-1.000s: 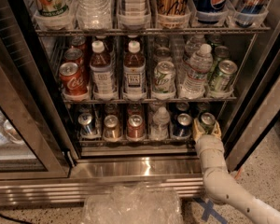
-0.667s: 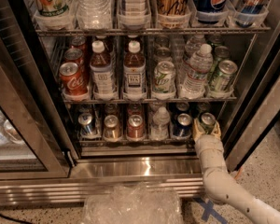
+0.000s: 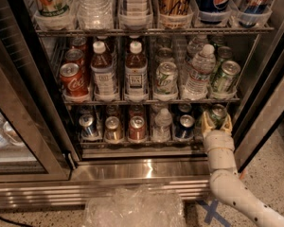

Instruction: Pick green can from bottom shelf of fridge

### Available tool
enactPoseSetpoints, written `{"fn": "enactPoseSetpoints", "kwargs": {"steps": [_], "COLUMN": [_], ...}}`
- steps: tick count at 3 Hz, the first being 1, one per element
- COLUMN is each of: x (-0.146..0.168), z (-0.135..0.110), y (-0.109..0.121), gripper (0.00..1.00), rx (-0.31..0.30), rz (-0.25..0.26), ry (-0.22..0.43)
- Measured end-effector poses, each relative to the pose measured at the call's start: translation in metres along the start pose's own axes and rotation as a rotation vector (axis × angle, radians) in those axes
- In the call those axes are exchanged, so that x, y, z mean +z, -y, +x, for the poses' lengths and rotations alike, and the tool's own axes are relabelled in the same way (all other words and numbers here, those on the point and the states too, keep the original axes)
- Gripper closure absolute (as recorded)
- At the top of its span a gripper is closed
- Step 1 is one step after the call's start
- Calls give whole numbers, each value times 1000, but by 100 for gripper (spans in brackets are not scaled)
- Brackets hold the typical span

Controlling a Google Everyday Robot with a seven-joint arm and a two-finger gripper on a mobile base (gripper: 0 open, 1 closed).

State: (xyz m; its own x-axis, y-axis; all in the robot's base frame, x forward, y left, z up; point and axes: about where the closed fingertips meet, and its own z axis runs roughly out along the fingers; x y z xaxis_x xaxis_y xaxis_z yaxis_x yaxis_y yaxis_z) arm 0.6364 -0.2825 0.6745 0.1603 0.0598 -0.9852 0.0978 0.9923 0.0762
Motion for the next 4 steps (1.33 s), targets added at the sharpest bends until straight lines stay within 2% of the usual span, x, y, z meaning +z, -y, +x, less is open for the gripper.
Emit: {"fn": "enactPoseSetpoints", "kwargs": {"steps": [1, 2, 3, 4], "x": [-15, -23, -31, -51], "z": [-39, -43, -43, -67], "y": [-2, -5, -14, -13], "gripper": [100, 100, 100, 100], "rx": [41, 63, 91, 152], "rz": [-78, -115, -172, -259], "ry": [37, 23, -18, -47]}}
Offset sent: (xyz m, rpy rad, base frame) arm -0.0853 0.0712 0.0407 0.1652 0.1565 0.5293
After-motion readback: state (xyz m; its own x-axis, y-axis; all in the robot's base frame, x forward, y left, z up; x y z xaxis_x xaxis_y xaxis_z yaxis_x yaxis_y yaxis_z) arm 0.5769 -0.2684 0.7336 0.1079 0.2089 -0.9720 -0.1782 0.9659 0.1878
